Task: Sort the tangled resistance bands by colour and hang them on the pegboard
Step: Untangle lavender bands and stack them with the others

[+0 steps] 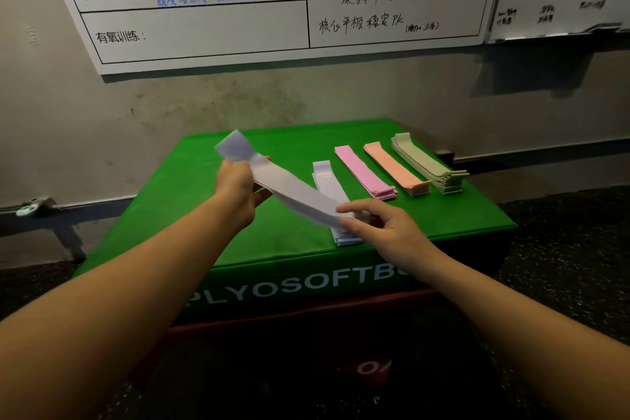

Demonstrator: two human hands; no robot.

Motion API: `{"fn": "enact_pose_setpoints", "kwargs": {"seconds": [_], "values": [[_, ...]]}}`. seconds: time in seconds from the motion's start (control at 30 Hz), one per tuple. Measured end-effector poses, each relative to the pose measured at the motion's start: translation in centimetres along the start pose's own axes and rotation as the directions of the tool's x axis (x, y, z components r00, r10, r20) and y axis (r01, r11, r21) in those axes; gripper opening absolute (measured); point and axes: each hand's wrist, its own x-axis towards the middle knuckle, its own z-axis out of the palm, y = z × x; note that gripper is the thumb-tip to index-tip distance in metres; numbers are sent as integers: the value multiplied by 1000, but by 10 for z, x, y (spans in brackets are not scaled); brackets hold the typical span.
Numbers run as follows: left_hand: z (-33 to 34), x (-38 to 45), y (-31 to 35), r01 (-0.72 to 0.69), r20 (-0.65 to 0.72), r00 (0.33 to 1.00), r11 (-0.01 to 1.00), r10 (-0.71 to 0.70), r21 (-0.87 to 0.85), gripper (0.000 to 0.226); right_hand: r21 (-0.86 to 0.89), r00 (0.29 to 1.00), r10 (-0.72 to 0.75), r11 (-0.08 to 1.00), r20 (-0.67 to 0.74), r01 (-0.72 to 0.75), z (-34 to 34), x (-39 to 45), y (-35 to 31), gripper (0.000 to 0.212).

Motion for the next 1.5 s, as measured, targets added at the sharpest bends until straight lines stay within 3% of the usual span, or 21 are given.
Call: {"fn": "enact_pose_setpoints", "kwargs": {"seconds": [0.17, 0.33, 0.4, 0.6, 0.7, 0.87, 1.03, 1.27, 1.4, 1.5], "values": [[21, 21, -7, 45, 8, 999, 999, -45, 26, 19, 53, 986, 88, 994, 140, -96, -23, 4, 0, 47], [48, 48, -16, 65, 18, 998, 991, -67, 114, 25, -110, 963, 32, 994, 269, -2, -44, 12, 12, 47], [62, 58, -22, 75, 34, 996, 988, -80, 132, 25, -155, 968, 10, 987, 253, 30, -50, 18, 18, 41], [103, 94, -41, 58, 117, 989, 963, -91, 262, 30, -279, 978, -207, 938, 25, 206, -72, 49, 52, 26], [122, 115, -55, 50, 168, 980, 946, -108, 320, 20, -370, 966, -258, 896, 13, 244, -79, 66, 72, 16], [134, 154, -80, 34, 188, 974, 906, -124, 421, 23, -447, 924, -363, 811, 119, 376, -73, 92, 95, 23], [129, 182, -110, -20, 181, 978, 824, -100, 566, 29, -444, 901, -359, 784, 245, 433, -57, 111, 113, 19], [118, 202, -133, -120, 212, 976, 711, -42, 693, 35, -423, 895, -213, 822, 393, 381, -43, 120, 132, 15], [115, 208, -136, -258, 237, 965, 584, 114, 769, 43, -374, 915, -142, 881, 378, 291, -44, 119, 130, 26], [111, 204, -129, -267, 226, 963, 589, 144, 763, 47, -332, 937, -133, 911, 322, 244, -49, 120, 122, 25]]}}
